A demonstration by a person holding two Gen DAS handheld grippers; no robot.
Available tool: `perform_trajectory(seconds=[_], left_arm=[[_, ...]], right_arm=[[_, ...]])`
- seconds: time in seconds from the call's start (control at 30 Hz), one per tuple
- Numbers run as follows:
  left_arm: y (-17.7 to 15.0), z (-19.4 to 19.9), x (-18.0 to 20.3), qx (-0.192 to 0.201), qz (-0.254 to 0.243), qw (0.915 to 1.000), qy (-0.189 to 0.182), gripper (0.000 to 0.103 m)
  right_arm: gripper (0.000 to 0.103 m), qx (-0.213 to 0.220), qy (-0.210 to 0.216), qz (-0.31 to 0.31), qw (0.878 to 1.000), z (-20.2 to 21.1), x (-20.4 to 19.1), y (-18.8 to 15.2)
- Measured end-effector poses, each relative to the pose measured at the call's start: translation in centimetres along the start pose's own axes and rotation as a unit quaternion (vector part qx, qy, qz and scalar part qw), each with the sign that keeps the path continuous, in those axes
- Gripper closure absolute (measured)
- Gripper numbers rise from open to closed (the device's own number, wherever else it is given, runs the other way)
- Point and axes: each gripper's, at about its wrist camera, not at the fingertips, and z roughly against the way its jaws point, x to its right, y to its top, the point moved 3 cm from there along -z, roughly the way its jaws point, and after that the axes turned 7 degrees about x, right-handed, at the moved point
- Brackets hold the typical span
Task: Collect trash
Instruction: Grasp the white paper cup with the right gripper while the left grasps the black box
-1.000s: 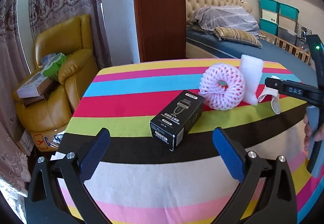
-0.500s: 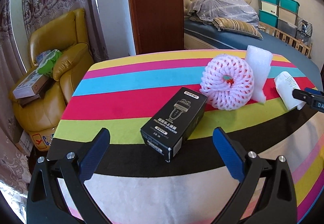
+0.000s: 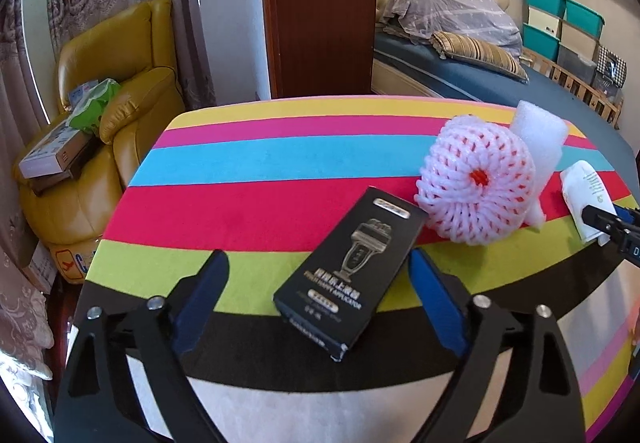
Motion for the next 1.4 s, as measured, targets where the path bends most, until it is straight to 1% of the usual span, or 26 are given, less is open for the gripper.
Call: perform_trajectory(seconds=[0.03,0.07,0.1,0.13,0.17,0.27,0.4,0.5,0.63,0.7,0.8,0.87,1.07,1.2,1.4], left_arm=[[0.0,-0.1,0.2,-0.003,-0.003,1.0000,-0.002,0.020],[0.1,-0.3,0.5,-0.008,-0.009,0.9999,-0.007,0.028],[0.0,-0.5,0.7,-0.010,-0.012,0.9998,-0.013,0.042],[-0.1,-0.5,1.0,-0.013,-0.014,0.9995,-0.026,0.049],[-0.2,-0.4,1.2,-0.013,-0.013,0.9993,-0.034,0.064],[-0.6,0.6,1.8,-0.001,-0.007,0.9989,-0.047,0.065],[-1.5,2.4,2.5,0.017,0.002,0.9991,-0.039,0.065],[-2.5,3.9,3.0,0.026,0.010,0.9991,-0.032,0.065],[-4.0,5.8,3.8,0.034,0.022,0.9985,-0.037,0.065],[-4.5,7.1,4.3,0.043,0.023,0.9981,-0.036,0.065],[-5.5,9.2,5.3,0.054,0.025,0.9969,-0.052,0.065],[-6.2,10.3,6.0,0.061,0.023,0.9965,-0.053,0.065],[-7.9,13.5,8.7,0.080,0.029,0.9934,-0.077,0.065],[-8.6,15.5,10.4,0.102,0.036,0.9904,-0.086,0.065],[-9.5,17.6,13.0,0.123,0.030,0.9866,-0.103,0.065]], right_arm=[[0.060,-0.001,0.000,0.004,1.000,0.0,-0.1,0.0],[0.060,-0.002,-0.002,0.007,1.000,-0.1,-0.3,0.0],[0.060,-0.002,-0.004,0.011,1.000,-0.1,-0.5,0.0],[0.061,-0.002,-0.005,0.015,1.000,0.0,-0.6,0.0],[0.062,-0.002,-0.005,0.018,1.000,0.0,-0.7,0.0],[0.064,-0.002,-0.004,0.025,1.000,0.0,-0.9,0.0],[0.065,-0.002,-0.002,0.030,1.000,0.0,-1.0,-0.1],[0.066,-0.001,0.009,0.019,1.000,0.1,-0.8,-0.1],[0.066,-0.002,0.022,0.018,1.000,1.1,-0.9,-0.6],[0.066,0.002,0.032,0.018,0.999,2.4,-1.2,-1.3],[0.066,0.014,0.051,0.029,0.998,4.9,-1.9,-2.2],[0.066,0.027,0.056,0.037,0.997,6.8,-2.3,-2.9],[0.066,0.059,0.078,0.051,0.994,11.4,-3.0,-5.1],[0.066,0.073,0.081,0.057,0.992,13.8,-3.1,-6.9],[0.066,0.094,0.077,0.044,0.992,16.7,-1.5,-8.7]])
